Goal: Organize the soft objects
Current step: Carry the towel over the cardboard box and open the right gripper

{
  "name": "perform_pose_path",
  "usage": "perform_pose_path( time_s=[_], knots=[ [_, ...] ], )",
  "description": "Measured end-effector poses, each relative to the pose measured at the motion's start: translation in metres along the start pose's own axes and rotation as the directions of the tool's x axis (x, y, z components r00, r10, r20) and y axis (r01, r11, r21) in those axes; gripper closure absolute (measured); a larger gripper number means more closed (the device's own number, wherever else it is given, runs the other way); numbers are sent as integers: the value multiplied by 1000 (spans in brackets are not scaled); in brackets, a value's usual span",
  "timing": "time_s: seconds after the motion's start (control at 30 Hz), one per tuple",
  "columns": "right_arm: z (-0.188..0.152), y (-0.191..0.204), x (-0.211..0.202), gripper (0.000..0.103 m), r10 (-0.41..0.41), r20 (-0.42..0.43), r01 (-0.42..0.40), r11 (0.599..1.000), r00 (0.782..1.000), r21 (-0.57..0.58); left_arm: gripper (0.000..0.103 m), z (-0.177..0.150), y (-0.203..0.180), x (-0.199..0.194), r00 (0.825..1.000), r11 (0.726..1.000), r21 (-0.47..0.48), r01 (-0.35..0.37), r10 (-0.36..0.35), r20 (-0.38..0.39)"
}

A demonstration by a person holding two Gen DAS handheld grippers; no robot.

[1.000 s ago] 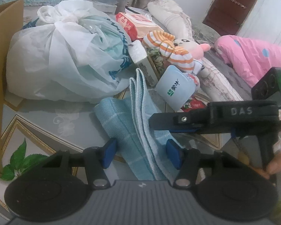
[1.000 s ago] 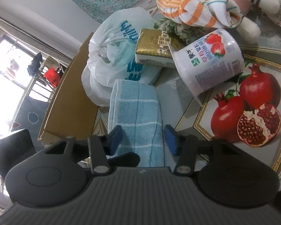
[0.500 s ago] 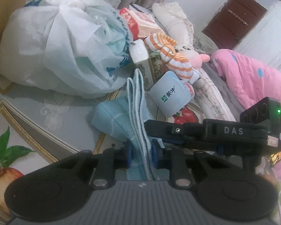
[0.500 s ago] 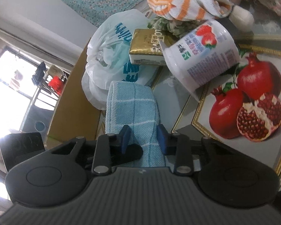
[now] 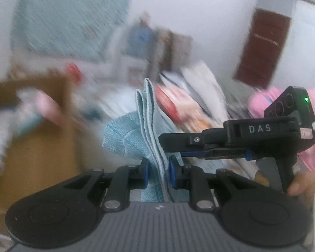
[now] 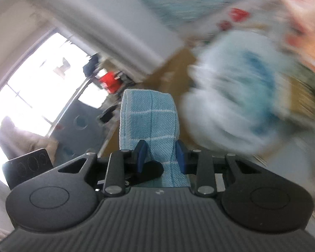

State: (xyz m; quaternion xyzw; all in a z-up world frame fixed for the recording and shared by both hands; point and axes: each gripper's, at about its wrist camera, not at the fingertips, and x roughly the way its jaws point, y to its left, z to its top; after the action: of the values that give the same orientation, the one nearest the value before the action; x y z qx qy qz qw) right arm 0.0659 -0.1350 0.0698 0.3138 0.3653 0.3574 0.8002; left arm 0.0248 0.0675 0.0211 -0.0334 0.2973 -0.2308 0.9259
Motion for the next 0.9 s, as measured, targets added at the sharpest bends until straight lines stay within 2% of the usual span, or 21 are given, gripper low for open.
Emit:
perform_pose_path(
  time_s=[0.13, 0.3, 0.4, 0.47, 0.57, 0.6, 0.67, 0.77, 0.8, 0.9],
  knots=[
    [43, 54, 67, 71, 50, -69, -58, 991, 996, -122, 83, 31, 48, -19, 994, 994, -35, -104, 105, 32],
    [86, 84, 169, 71, -3, -206, -31, 986, 979, -164, 83, 56, 117, -5, 971, 967, -95, -236, 232, -52],
    [101, 92, 227, 71, -82, -280, 30, 982, 956, -187, 83, 62, 154, 15, 949, 948, -110, -300, 285, -135],
    [107, 95, 263, 71, -141, -322, 72, 973, 936, -218, 83, 64, 176, 33, 930, 935, -115, -337, 311, -196],
    [104, 92, 310, 71, -199, -378, 128, 971, 904, -204, 83, 65, 203, 59, 898, 918, -116, -379, 335, -286],
    [104, 90, 323, 71, -213, -387, 141, 968, 897, -206, 83, 62, 212, 58, 888, 912, -111, -394, 346, -304],
    [99, 85, 339, 71, -241, -410, 166, 963, 879, -211, 83, 60, 224, 76, 853, 894, -100, -437, 377, -360],
    [93, 76, 355, 68, -257, -445, 198, 965, 858, -175, 84, 51, 239, 87, 838, 895, -123, -430, 344, -424],
    [92, 72, 358, 63, -268, -449, 212, 962, 853, -170, 84, 50, 242, 91, 835, 896, -125, -427, 337, -435],
    [92, 66, 361, 60, -281, -437, 226, 958, 854, -175, 83, 48, 234, 99, 822, 893, -93, -440, 359, -441]
  ],
)
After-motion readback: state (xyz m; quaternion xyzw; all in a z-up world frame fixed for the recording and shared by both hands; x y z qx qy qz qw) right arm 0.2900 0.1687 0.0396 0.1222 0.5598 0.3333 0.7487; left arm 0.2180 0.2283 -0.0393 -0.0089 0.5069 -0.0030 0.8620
